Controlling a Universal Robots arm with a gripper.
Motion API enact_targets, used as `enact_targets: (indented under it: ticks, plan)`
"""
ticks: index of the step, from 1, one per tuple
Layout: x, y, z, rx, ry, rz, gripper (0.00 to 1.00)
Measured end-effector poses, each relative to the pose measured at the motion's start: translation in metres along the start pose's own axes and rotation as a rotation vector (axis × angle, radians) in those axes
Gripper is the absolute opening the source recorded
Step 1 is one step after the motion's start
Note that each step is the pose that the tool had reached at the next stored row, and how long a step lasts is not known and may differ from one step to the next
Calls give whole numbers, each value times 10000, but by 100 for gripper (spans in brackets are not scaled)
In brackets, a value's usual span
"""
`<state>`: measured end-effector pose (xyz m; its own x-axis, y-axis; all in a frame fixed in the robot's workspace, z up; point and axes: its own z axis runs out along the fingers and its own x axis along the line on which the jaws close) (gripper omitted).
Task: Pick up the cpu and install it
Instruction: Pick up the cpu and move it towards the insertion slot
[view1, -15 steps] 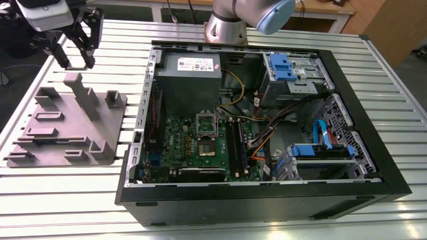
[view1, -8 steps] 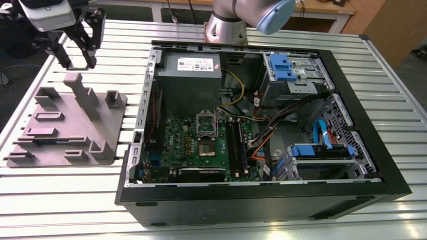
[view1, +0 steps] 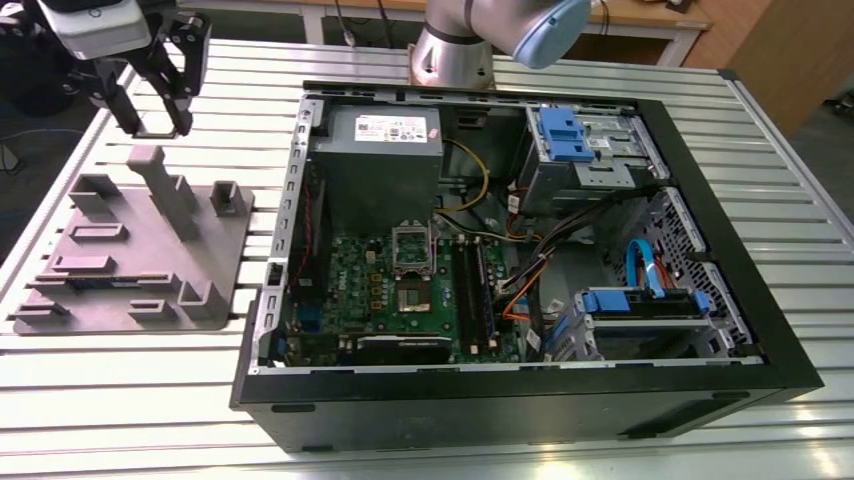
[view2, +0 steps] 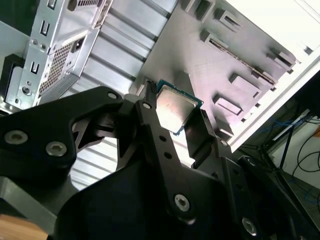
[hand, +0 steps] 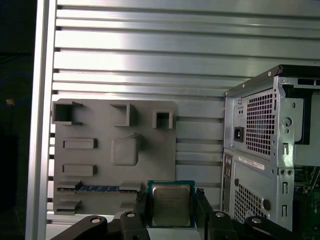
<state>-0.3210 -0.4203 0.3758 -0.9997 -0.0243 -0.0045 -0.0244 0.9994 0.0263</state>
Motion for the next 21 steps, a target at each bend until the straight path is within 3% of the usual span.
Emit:
enact_targets:
  ticks: [21]
  plan:
    - [-64, -1, -20, 0, 0, -1, 47]
